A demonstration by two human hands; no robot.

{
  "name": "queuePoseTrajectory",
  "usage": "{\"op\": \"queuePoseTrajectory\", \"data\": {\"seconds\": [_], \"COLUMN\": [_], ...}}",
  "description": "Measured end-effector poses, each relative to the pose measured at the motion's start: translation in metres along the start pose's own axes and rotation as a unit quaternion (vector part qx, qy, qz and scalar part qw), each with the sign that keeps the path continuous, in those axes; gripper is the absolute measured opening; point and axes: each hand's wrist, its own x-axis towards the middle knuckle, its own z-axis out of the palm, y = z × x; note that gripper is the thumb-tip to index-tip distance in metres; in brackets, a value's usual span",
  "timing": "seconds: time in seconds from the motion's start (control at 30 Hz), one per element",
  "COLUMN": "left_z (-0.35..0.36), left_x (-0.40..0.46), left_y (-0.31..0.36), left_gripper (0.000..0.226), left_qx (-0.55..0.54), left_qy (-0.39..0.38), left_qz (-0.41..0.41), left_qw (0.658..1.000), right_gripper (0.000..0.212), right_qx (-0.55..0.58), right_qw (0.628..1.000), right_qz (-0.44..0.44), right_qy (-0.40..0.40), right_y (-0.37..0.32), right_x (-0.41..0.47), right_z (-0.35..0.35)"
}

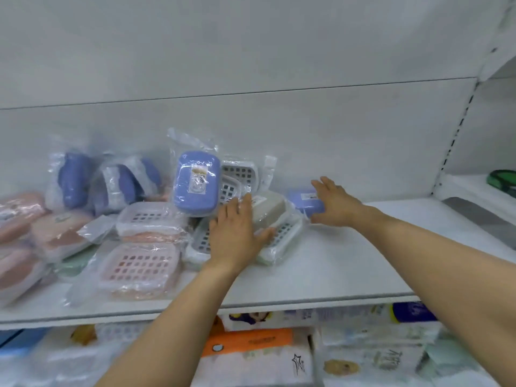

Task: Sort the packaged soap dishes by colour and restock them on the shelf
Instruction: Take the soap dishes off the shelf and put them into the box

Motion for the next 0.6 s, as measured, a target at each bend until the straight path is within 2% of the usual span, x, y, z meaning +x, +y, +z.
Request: {"op": "queuePoseTrajectory", "data": {"seconds": [0.1,0.2,0.33,0.43,0.6], "left_z": [-0.001,-0.01,-0.022,-0.027,-0.035], "left_x": [0.001,0.005,0.008,-0.003,-0.051], "left_y": [0.0,0.003,0.013,0.023,0.028], "left_gripper": [0.089,0.084,0.079,0.079,0.08], "left_qx": [0.033,0.032,0.014,-0.031,-0.131], "left_qy": [-0.022,-0.061,-0.064,-0.033,0.084], "left_qz": [-0.001,-0.004,-0.002,-0.008,0.005], "left_qw": [0.999,0.998,0.998,0.999,0.988], "right_gripper": [0.099,0.088,0.089,0.087,0.084], "right_qx": [-0.067,-0.146,-0.129,-0.064,0.029], "right_qw": [0.997,0.989,0.988,0.986,0.968], "right_qz": [0.003,0.012,0.09,0.14,0.199], "right_qy": [-0.023,-0.017,0.0,0.064,0.15], "right_y": [0.007,0.014,0.025,0.032,0.018], "right_x": [0.01,0.005,-0.024,-0.059,-0.12], "right_z": [0.001,-0.002,-0.002,0.01,0.012]}}
